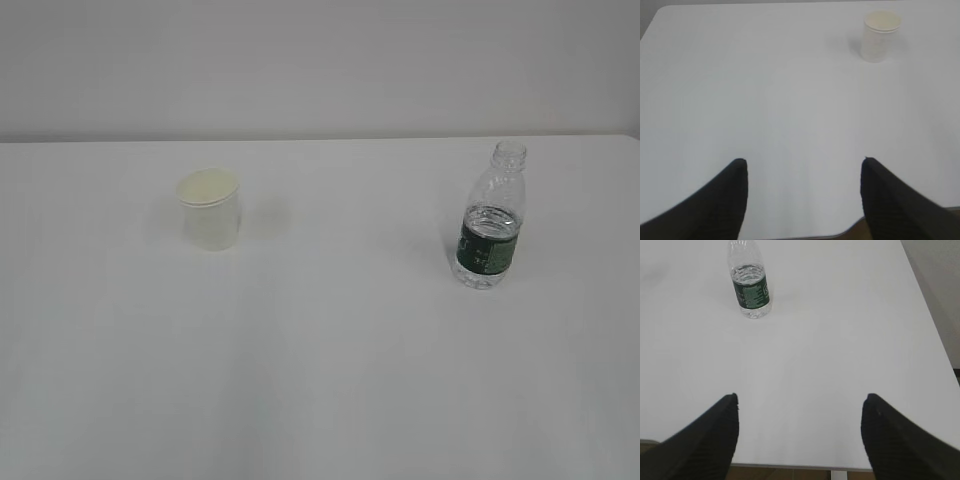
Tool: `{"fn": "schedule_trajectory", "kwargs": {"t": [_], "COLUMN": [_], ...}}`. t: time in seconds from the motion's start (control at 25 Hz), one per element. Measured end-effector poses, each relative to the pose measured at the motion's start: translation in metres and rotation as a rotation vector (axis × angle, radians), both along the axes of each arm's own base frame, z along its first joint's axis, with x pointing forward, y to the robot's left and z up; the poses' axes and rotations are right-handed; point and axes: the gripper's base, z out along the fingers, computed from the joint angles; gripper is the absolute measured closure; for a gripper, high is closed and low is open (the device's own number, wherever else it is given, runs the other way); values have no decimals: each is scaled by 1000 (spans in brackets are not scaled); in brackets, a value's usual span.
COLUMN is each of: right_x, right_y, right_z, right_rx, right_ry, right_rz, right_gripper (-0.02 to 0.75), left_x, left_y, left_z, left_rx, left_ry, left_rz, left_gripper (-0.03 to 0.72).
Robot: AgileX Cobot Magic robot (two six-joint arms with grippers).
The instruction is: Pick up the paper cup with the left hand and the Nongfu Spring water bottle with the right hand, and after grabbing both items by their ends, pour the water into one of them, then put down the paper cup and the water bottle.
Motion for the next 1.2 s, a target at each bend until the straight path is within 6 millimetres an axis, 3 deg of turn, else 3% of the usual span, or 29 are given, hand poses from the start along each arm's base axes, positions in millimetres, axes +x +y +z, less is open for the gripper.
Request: {"fn": "schedule_trajectory", "kwargs": {"t": [0.76,1.2], "right_x": [0,0], "right_y": [0,0], "right_z": [0,0], "right_rx": [0,-2], "right_ry": [0,0], "right_rz": [0,-1], "right_gripper": [164,164], "left_x": [0,0], "left_y": [0,0], "left_z": [0,0], "left_rx": [0,0], "left_ry": [0,0], "left_rz": [0,0], "left_gripper": [195,242]}}
